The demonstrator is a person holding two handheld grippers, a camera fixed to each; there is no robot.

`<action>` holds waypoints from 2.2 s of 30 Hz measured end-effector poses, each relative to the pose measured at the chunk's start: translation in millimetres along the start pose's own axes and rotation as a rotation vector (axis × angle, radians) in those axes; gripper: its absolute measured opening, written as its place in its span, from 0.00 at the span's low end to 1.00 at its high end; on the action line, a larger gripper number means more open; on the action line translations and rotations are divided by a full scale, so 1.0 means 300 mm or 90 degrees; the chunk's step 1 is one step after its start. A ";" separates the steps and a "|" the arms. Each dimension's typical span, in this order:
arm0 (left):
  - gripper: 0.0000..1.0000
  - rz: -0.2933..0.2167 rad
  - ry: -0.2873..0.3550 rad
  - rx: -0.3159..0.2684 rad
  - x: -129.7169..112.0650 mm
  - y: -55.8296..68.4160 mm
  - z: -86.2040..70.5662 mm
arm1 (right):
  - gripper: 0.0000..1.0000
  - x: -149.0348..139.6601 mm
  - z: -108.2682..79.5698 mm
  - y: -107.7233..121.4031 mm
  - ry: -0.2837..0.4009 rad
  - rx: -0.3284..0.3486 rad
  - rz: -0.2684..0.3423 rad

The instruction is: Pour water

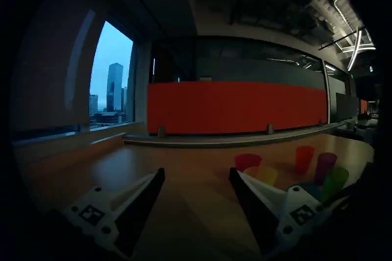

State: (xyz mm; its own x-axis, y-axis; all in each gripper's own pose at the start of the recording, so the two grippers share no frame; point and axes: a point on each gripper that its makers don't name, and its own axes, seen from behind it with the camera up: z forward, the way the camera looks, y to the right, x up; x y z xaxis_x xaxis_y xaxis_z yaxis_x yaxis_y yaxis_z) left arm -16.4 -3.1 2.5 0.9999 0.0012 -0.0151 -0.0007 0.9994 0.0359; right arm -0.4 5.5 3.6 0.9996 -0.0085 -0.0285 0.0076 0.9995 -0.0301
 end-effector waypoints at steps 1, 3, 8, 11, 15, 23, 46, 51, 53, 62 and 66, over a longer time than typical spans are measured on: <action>0.98 0.000 0.000 0.000 0.000 0.000 0.000 | 1.00 -0.003 0.000 0.001 -0.001 0.000 -0.001; 0.98 0.000 0.000 0.000 0.000 0.001 0.000 | 1.00 -0.010 0.000 0.003 -0.004 -0.001 -0.002; 0.98 0.000 0.000 0.000 0.000 0.000 0.000 | 1.00 -0.021 -0.003 0.008 -0.011 -0.002 0.002; 0.98 0.000 0.000 0.000 0.000 0.000 0.000 | 1.00 -0.021 -0.005 0.010 -0.013 -0.001 0.003; 0.98 0.000 0.000 0.000 0.000 -0.001 0.000 | 1.00 -0.018 -0.004 0.009 -0.016 0.000 0.003; 0.98 0.000 0.000 0.000 0.000 0.000 0.000 | 1.00 -0.016 -0.003 0.009 -0.016 0.000 0.004; 0.98 0.000 0.000 0.000 0.001 0.002 0.000 | 1.00 -0.011 -0.004 0.006 -0.018 0.000 0.005; 0.98 0.000 0.000 0.000 0.002 0.002 0.000 | 1.00 -0.010 -0.004 0.006 -0.018 0.000 0.005; 0.98 0.000 0.000 0.000 0.002 0.001 0.000 | 1.00 -0.010 -0.003 0.005 -0.018 0.000 0.005; 0.98 0.000 0.000 0.000 0.004 0.003 0.000 | 1.00 -0.008 -0.003 0.005 -0.018 0.000 0.005; 0.98 0.000 0.000 0.000 0.005 0.002 -0.002 | 1.00 -0.008 -0.003 0.005 -0.018 0.000 0.005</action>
State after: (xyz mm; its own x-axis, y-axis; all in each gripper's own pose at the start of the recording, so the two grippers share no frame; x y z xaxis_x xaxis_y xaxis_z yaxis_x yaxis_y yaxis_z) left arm -15.1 -2.5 2.0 0.9999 0.0008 -0.0144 -0.0003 0.9994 0.0360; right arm -2.8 7.0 2.7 1.0000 0.0001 -0.0001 -0.0001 0.9996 -0.0292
